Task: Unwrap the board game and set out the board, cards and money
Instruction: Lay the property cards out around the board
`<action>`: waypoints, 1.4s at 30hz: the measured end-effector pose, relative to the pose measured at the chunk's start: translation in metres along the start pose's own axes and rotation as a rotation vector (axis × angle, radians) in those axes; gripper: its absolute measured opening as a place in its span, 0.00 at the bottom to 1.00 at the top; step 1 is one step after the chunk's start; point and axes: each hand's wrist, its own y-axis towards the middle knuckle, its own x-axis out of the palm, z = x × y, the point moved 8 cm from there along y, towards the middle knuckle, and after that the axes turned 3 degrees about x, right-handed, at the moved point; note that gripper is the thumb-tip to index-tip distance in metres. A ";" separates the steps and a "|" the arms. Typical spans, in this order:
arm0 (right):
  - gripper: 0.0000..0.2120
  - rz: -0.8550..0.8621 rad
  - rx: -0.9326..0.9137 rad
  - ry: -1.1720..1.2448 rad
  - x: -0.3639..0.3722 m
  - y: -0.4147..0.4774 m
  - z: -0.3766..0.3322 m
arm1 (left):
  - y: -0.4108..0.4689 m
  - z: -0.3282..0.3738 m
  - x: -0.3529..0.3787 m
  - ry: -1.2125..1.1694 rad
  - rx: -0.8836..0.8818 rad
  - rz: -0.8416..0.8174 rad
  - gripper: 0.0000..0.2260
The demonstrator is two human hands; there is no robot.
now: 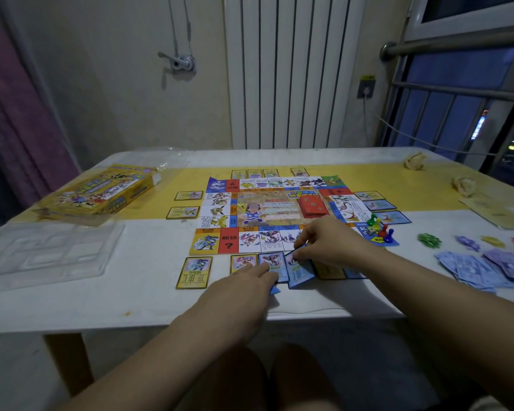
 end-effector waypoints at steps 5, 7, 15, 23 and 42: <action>0.10 0.043 0.035 -0.072 0.000 0.000 0.008 | -0.003 -0.004 0.000 -0.001 0.014 0.025 0.30; 0.10 0.088 0.041 -0.128 0.000 -0.002 0.011 | -0.004 -0.004 -0.001 -0.003 0.015 0.030 0.30; 0.17 0.248 0.004 -0.263 -0.002 -0.015 0.007 | -0.004 -0.004 -0.003 -0.010 0.004 0.069 0.27; 0.19 0.082 -0.197 -0.486 0.007 -0.058 -0.011 | -0.004 -0.005 -0.002 0.011 -0.009 0.074 0.28; 0.28 -0.150 -0.235 -0.582 0.044 -0.072 -0.007 | -0.006 -0.002 -0.005 0.008 -0.023 0.082 0.28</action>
